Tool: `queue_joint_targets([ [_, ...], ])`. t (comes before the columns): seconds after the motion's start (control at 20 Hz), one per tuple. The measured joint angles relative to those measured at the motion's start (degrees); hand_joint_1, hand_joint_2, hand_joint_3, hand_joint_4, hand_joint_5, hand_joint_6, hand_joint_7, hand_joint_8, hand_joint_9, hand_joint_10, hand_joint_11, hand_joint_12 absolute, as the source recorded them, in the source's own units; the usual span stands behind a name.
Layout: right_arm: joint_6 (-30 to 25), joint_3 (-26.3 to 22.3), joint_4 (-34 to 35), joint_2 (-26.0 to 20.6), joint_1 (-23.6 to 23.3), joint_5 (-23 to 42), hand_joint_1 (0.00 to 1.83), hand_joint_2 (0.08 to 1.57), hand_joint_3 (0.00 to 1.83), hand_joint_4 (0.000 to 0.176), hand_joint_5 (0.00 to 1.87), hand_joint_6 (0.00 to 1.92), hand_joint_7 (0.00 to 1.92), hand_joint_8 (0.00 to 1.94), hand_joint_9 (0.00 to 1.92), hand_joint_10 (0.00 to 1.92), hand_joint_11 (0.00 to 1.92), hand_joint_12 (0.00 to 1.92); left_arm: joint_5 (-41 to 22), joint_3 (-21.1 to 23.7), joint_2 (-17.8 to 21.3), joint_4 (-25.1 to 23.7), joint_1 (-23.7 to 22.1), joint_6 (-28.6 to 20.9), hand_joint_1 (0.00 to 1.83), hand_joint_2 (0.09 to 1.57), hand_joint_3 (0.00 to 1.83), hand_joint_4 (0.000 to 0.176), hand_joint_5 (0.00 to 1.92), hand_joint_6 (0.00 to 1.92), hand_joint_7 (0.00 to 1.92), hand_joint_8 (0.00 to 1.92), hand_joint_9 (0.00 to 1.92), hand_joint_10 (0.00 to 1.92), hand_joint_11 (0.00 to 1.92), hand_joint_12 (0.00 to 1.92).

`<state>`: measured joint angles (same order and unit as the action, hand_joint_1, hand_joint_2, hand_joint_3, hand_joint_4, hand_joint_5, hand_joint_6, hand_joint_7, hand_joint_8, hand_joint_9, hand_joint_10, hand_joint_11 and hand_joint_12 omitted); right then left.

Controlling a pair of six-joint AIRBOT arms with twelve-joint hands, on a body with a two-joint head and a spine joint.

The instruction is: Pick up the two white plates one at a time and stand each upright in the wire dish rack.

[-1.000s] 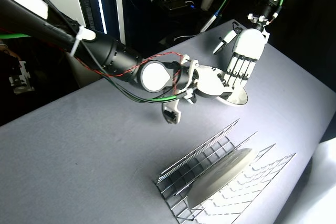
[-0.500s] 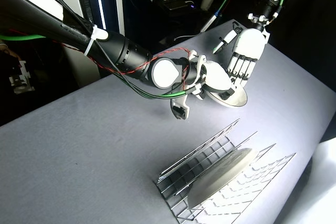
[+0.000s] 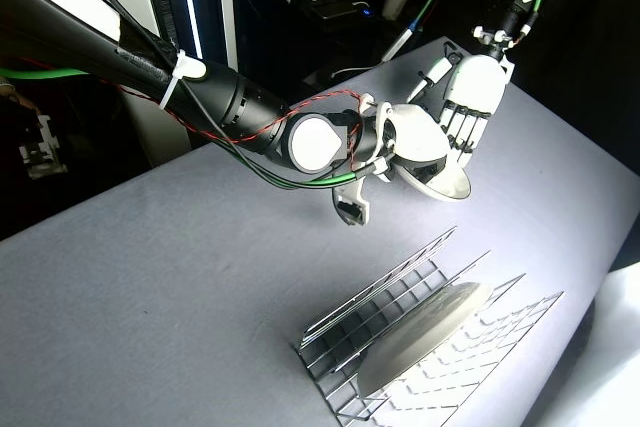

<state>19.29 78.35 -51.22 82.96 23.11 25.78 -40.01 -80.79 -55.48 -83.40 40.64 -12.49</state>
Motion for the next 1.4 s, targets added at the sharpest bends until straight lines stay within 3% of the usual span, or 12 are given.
queue_joint_targets([
  [0.3, 0.00, 0.00, 0.17, 0.02, 0.42, 0.20, 1.39, 1.05, 0.00, 0.000, 1.00, 0.84, 1.15, 0.63, 1.09, 0.99, 0.98, 1.06, -0.07, -0.09, 0.00, -0.61, -0.81, -0.20, 0.00, 1.20, 0.00, 0.000, 0.14, 0.00, 0.14, 0.00, 0.10, 0.00, 0.00, 0.24],
  [0.5, -0.04, 0.00, 0.22, 0.02, 0.63, 0.31, 1.40, 1.03, 0.00, 0.000, 1.06, 0.79, 1.22, 0.47, 1.15, 0.89, 1.04, 0.95, -0.04, -0.04, 0.20, -2.69, -3.32, -0.68, 0.00, 1.19, 0.00, 0.000, 0.14, 0.00, 0.13, 0.00, 0.09, 0.00, 0.00, 0.22],
  [0.6, -0.07, 0.00, 0.24, 0.02, 0.66, 0.33, 1.40, 1.04, 0.00, 0.000, 1.05, 0.81, 1.17, 0.55, 1.14, 0.90, 1.04, 0.93, -0.07, 0.24, 0.44, -3.06, -4.20, -0.68, 0.00, 1.19, 0.00, 0.000, 0.16, 0.00, 0.16, 0.00, 0.13, 0.00, 0.00, 0.30],
  [0.7, -0.07, 0.00, 0.24, 0.04, 0.66, 0.31, 1.40, 1.04, 0.00, 0.000, 1.03, 0.82, 1.22, 0.47, 1.14, 0.90, 1.04, 0.94, -0.02, 0.76, 0.66, -3.15, -4.90, -0.68, 0.00, 1.20, 0.00, 0.000, 0.12, 0.00, 0.12, 0.00, 0.09, 0.00, 0.00, 0.21],
  [0.85, -0.07, 0.00, 0.22, 0.02, 0.66, 0.33, 1.40, 1.04, 0.00, 0.000, 1.04, 0.81, 1.23, 0.46, 1.13, 0.92, 1.02, 0.94, 0.04, 0.74, 0.68, -3.34, -4.85, -0.68, 0.00, 1.19, 0.00, 0.000, 0.15, 0.00, 0.14, 0.00, 0.10, 0.00, 0.00, 0.29],
  [0.9, -0.07, 0.00, 0.22, 0.00, 0.66, 0.35, 1.39, 1.07, 0.01, 0.000, 0.96, 0.92, 1.10, 0.71, 1.06, 1.03, 0.95, 0.97, 0.02, 0.74, 0.68, -3.32, -4.85, -0.68, 0.00, 1.19, 0.00, 0.000, 0.16, 0.00, 0.15, 0.00, 0.12, 0.01, 0.00, 0.34],
  [0.95, -0.07, -0.22, 0.22, -0.20, 0.66, 0.37, 1.35, 1.04, 0.00, 0.000, 0.82, 0.44, 0.92, 0.34, 0.88, 0.54, 0.71, 0.96, -0.04, 0.74, 0.68, -3.32, -4.85, -0.68, 0.00, 1.20, 0.00, 0.000, 0.11, 0.00, 0.10, 0.00, 0.06, 0.01, 0.00, 0.20],
  [1.05, 0.02, -0.44, 0.09, -1.01, 0.66, 0.02, 1.38, 1.01, 0.00, 0.000, 0.71, 0.06, 0.78, 0.03, 0.78, 0.10, 0.49, 0.88, -0.15, 0.68, 0.68, -3.26, -4.63, -0.68, 0.00, 1.20, 0.00, 0.000, 0.12, 0.01, 0.11, 0.01, 0.07, 0.01, 0.00, 0.19],
  [1.1, -0.31, -0.55, -0.66, -1.57, 0.70, -0.55, 1.42, 0.96, 0.00, 0.000, 0.64, 0.01, 0.69, 0.00, 0.69, 0.03, 0.40, 0.84, -0.46, 0.59, 0.76, -2.95, -4.22, -0.31, 0.00, 1.19, 0.00, 0.000, 0.12, 0.01, 0.11, 0.01, 0.07, 0.01, 0.00, 0.19],
  [1.15, -0.22, -0.83, -1.01, -1.99, 1.53, -1.68, 1.39, 0.91, 0.00, 0.000, 0.44, 0.00, 0.46, 0.00, 0.43, 0.00, 0.06, 0.98, -0.98, 0.59, 0.79, -2.47, -3.89, -0.66, 0.00, 1.19, 0.00, 0.000, 0.13, 0.01, 0.12, 0.01, 0.08, 0.01, 0.00, 0.25],
  [1.35, -0.11, -1.55, -0.98, -3.43, 1.36, -2.34, 1.32, 0.87, 0.00, 0.000, 0.25, 0.00, 0.21, 0.00, 0.22, 0.00, 0.00, 0.84, -0.66, 0.46, 0.59, -1.60, -1.70, -1.29, 0.00, 1.20, 0.00, 0.000, 0.11, 0.00, 0.11, 0.00, 0.06, 0.00, 0.00, 0.16],
  [1.4, -0.11, -1.84, -0.96, -3.52, 1.27, -2.62, 1.29, 0.85, 0.00, 0.000, 0.13, 0.00, 0.06, 0.00, 0.08, 0.00, 0.00, 0.67, -0.61, 0.46, 0.48, -1.09, -1.07, -1.33, 0.00, 1.20, 0.00, 0.000, 0.11, 0.00, 0.11, 0.00, 0.07, 0.00, 0.00, 0.18],
])
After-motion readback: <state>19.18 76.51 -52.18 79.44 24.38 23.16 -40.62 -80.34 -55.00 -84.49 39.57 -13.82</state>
